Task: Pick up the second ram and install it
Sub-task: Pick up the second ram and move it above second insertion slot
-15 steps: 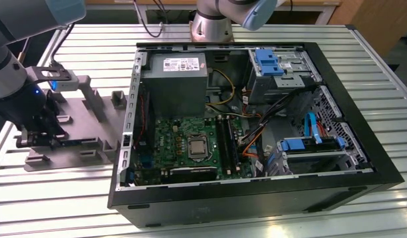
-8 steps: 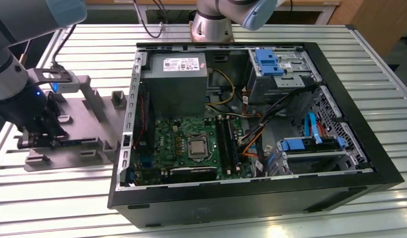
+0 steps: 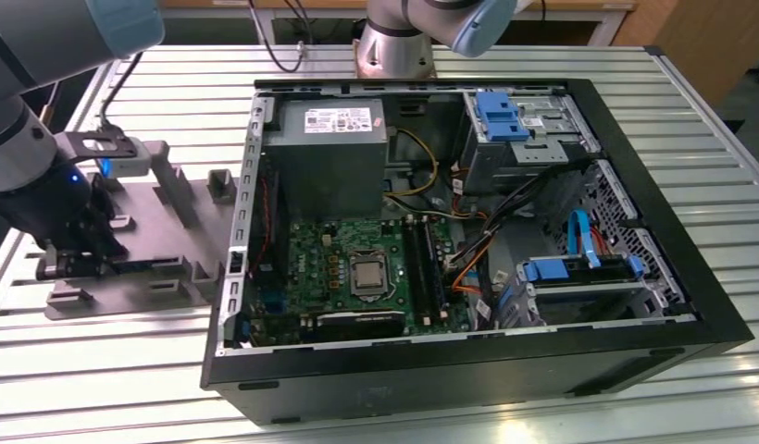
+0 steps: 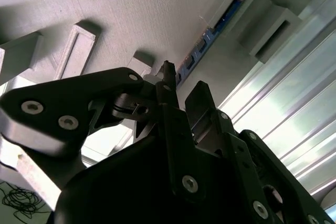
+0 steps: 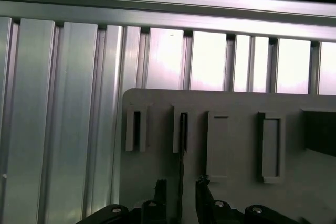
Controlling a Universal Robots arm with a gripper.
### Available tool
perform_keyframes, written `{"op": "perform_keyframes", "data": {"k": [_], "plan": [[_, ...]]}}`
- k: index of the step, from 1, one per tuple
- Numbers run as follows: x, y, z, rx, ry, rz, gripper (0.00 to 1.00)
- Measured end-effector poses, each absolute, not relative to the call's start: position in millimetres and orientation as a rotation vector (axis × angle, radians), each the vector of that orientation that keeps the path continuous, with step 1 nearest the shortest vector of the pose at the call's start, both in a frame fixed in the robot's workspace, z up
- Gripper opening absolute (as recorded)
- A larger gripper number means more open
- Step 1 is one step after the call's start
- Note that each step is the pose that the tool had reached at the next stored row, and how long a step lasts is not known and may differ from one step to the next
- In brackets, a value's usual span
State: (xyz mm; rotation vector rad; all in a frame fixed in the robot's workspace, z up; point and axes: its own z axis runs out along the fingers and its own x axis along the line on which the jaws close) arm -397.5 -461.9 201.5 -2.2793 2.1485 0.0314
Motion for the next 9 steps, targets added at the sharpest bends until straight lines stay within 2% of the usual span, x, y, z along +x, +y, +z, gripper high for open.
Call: {"op": "perform_keyframes", "data": {"k": [9], "plan": [[-397.5, -461.9, 198.0, -2.279, 2.148, 0.031, 0.36]]}}
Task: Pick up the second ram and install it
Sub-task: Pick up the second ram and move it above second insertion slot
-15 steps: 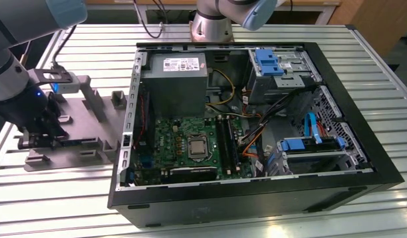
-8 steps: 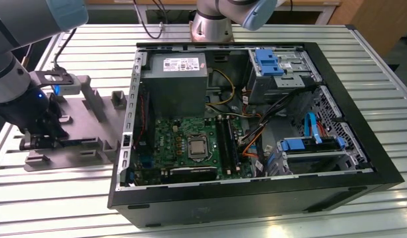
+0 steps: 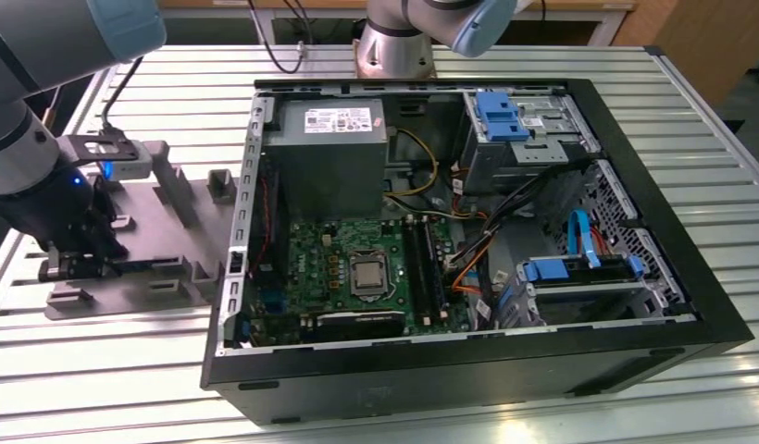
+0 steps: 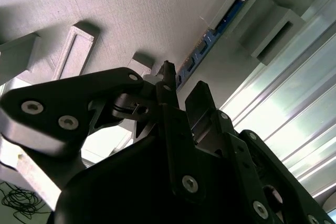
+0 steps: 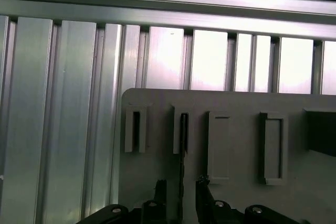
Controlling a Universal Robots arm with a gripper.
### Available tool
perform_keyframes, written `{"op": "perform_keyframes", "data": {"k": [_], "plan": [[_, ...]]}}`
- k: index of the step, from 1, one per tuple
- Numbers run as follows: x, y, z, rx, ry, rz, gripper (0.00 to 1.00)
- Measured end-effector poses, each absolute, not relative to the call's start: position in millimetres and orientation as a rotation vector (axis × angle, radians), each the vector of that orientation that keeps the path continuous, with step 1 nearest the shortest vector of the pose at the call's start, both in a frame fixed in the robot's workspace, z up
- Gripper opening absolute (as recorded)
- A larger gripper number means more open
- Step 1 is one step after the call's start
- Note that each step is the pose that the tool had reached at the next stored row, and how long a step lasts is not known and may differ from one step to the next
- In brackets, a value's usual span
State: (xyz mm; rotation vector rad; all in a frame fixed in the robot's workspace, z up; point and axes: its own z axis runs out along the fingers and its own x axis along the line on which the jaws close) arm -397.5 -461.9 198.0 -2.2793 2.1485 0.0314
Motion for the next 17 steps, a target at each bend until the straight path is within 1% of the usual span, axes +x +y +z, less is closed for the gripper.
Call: {"op": "perform_keyframes", "data": {"k": [4, 5, 6, 7, 17], "plan": [[-397.5, -461.9, 198.0, -2.279, 2.148, 0.031, 0.34], [-397.5, -461.9, 198.0, -2.279, 2.148, 0.031, 0.28], [-397.5, -461.9, 198.0, -2.279, 2.148, 0.031, 0.28], [-397.5, -461.9, 198.0, -2.279, 2.148, 0.031, 0.21], [-397.5, -461.9, 198.8, -2.279, 2.148, 0.031, 0.21]]}}
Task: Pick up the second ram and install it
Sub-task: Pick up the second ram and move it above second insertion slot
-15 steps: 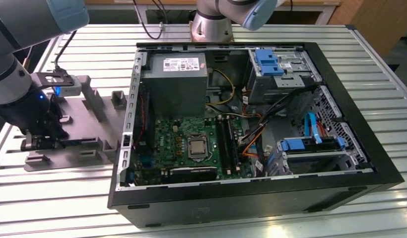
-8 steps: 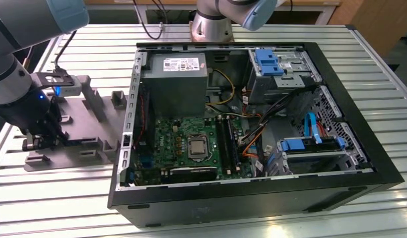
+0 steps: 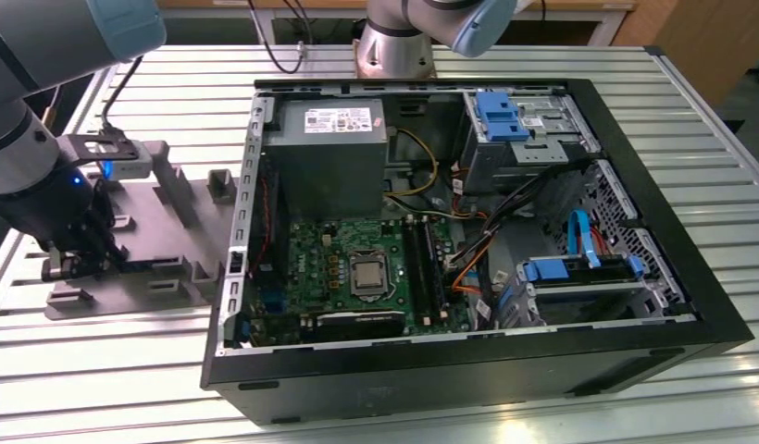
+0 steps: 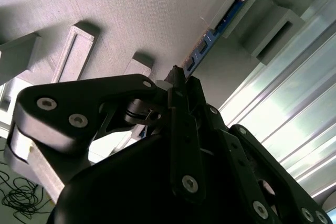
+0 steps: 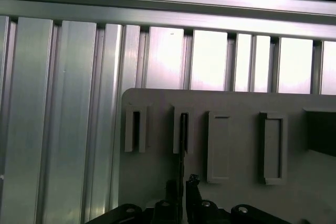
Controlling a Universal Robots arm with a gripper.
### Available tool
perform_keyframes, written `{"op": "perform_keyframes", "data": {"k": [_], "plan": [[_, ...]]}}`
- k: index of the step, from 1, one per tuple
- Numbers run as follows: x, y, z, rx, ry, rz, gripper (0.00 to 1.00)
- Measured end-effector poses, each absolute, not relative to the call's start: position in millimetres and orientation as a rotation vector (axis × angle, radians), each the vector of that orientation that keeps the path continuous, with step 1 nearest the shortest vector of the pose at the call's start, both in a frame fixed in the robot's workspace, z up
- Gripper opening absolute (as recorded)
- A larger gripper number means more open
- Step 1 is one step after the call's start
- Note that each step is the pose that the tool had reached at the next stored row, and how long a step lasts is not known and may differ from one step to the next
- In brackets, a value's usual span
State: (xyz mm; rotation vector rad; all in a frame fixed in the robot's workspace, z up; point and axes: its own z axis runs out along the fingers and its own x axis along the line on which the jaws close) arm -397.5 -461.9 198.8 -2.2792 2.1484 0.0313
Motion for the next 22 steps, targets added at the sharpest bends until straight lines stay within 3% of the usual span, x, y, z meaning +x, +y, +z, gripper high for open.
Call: {"op": "perform_keyframes", "data": {"k": [13, 16, 17, 22], "plan": [[-397.3, -461.8, 199.5, -2.279, 2.148, 0.031, 0.21], [-397.3, -461.8, 199.5, -2.279, 2.148, 0.031, 0.20], [-397.3, -461.8, 199.5, -2.279, 2.148, 0.031, 0.13], [-397.2, -461.7, 199.5, -2.279, 2.148, 0.031, 0.12]]}}
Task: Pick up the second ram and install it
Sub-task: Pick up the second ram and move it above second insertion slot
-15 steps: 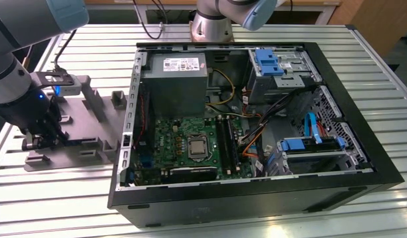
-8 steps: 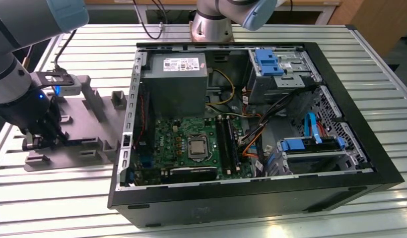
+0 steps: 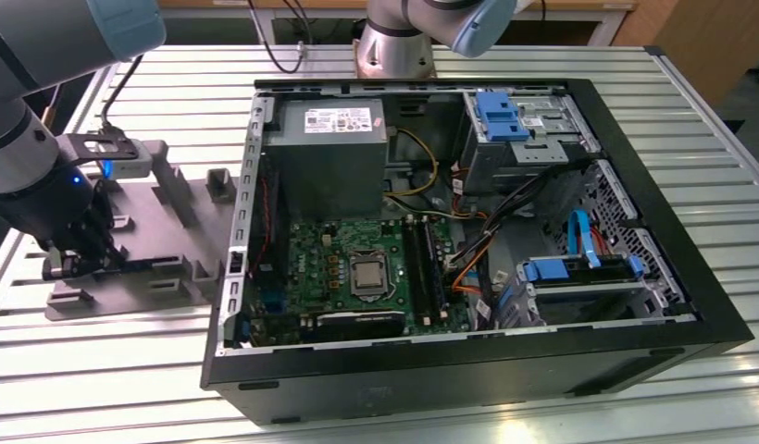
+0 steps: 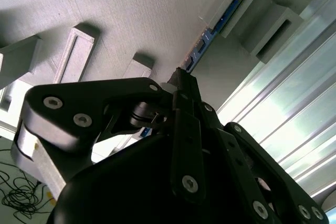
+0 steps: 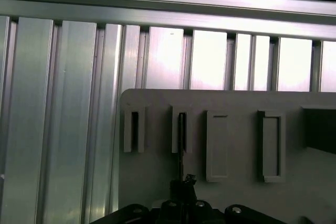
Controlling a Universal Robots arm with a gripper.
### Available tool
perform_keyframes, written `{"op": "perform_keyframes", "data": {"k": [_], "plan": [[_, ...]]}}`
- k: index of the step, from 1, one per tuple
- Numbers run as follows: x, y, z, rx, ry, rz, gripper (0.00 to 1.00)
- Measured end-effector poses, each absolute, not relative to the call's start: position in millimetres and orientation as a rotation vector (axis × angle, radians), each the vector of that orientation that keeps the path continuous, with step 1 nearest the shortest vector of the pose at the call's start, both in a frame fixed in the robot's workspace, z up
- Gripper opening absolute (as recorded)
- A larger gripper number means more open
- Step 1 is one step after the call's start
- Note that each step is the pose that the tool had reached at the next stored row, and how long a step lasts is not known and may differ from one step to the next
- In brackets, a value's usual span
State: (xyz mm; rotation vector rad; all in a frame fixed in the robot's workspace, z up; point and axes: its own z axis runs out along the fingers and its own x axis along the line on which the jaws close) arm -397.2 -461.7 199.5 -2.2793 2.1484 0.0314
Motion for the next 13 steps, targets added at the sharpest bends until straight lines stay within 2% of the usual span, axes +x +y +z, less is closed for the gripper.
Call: {"op": "perform_keyframes", "data": {"k": [13], "plan": [[-397.1, -461.7, 199.5, -2.262, 2.166, 0.031, 0.12]]}}
